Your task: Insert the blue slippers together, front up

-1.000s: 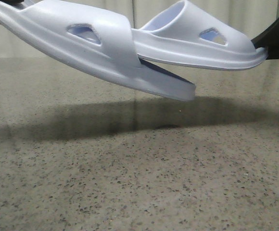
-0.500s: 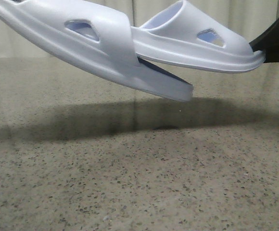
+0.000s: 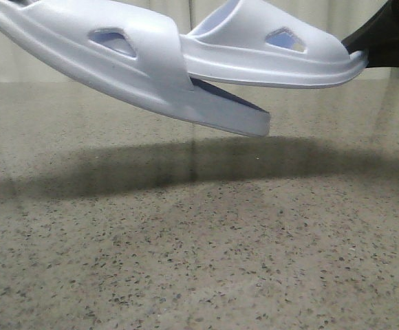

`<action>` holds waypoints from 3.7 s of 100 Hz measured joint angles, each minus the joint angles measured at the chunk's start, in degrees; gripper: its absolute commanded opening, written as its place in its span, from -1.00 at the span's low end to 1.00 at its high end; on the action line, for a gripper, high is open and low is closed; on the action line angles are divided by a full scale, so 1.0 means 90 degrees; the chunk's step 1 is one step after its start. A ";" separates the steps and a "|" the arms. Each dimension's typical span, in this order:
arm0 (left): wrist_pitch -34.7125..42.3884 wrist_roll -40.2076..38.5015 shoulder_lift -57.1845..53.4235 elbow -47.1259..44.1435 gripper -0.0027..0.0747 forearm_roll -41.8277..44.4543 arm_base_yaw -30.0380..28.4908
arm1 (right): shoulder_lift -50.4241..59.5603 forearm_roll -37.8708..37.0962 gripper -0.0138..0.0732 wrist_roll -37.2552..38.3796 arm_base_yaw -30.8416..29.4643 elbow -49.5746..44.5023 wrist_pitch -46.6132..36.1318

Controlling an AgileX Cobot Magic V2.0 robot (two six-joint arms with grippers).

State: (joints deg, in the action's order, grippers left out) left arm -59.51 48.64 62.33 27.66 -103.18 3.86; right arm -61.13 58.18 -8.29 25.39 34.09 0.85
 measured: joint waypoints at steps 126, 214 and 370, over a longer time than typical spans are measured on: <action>-0.0522 -0.0055 0.0000 0.0000 -0.89 0.0204 0.0109 | 0.0481 -0.0091 0.21 -0.0201 -0.0099 0.0050 -0.0881; -0.0759 0.0003 0.0000 0.0000 -0.89 0.0333 0.0132 | 0.2189 -0.0203 0.21 -0.0804 -0.0953 0.0064 -0.1058; 0.0119 0.1451 0.1350 0.0000 -0.89 0.0281 0.0132 | 0.2189 -0.0210 0.21 -0.0814 -0.0953 0.0064 -0.0822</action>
State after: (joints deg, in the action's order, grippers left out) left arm -58.43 61.70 74.48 27.66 -100.64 5.05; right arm -41.43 56.30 -15.62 16.81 34.67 -6.55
